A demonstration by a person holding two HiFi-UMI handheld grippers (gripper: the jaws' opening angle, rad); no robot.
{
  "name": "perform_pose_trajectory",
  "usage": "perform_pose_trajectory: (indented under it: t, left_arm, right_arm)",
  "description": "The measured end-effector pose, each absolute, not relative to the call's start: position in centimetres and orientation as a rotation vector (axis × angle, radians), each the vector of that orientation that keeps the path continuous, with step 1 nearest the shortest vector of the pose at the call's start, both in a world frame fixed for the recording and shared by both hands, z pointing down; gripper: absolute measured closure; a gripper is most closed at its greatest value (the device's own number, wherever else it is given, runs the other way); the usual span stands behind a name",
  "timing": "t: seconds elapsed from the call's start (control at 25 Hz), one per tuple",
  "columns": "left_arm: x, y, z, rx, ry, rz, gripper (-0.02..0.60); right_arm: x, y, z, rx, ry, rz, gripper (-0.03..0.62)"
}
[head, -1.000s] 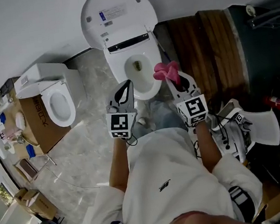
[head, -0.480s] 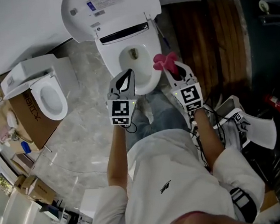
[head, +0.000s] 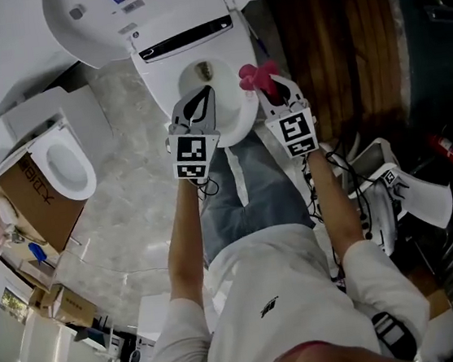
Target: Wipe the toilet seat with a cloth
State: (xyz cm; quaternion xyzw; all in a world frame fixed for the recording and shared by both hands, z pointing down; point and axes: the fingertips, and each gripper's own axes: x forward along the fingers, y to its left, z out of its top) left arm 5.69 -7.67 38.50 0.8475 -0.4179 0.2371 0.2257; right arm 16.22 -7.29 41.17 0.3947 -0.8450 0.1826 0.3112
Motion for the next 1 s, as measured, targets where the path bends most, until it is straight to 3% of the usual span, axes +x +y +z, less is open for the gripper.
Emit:
perform_pose_trajectory:
  t: [1.0]
  left_arm:
    - [8.3, -8.1, 54.7, 2.268, -1.100, 0.568, 0.571]
  right_arm:
    - [16.9, -10.1, 59.9, 0.980, -2.055, 0.225, 0.539]
